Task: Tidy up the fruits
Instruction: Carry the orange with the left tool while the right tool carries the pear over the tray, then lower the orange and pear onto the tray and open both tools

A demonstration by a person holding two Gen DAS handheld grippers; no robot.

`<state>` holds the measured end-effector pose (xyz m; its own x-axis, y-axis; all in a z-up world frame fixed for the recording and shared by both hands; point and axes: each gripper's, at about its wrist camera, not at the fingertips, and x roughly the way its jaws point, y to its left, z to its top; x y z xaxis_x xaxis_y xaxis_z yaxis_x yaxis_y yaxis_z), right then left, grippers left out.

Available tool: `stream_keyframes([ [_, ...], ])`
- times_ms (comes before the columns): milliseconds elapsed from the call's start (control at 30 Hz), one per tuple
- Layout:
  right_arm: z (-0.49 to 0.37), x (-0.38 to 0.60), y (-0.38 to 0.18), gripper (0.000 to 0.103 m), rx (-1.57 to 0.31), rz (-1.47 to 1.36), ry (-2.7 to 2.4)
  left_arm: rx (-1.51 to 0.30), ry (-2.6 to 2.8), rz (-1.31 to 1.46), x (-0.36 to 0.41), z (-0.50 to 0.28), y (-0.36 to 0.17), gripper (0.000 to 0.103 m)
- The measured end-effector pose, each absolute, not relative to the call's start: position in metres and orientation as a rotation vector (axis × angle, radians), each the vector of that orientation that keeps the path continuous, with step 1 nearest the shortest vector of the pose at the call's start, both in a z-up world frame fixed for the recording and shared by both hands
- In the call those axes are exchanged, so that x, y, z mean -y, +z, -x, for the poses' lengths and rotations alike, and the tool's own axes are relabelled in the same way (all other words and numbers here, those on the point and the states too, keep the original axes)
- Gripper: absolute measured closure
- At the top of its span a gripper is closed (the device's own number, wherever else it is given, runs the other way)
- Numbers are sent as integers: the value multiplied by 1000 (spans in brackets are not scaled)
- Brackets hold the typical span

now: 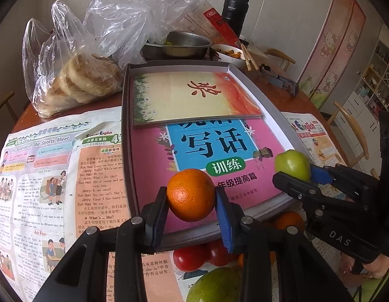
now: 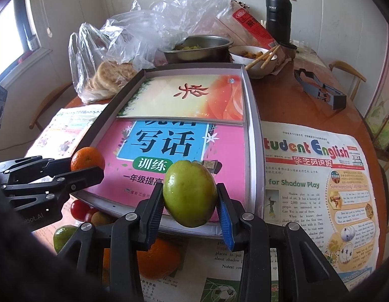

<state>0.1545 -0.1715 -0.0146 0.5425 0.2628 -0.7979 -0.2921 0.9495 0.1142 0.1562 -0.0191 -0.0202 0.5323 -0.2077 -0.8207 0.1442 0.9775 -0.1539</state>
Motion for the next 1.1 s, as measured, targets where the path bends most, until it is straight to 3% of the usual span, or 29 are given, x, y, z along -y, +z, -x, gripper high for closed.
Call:
stream_keyframes([
  [1100,-156,178,-18,60,-945,20,291,-996,-188,48,21,-161,-30,65],
])
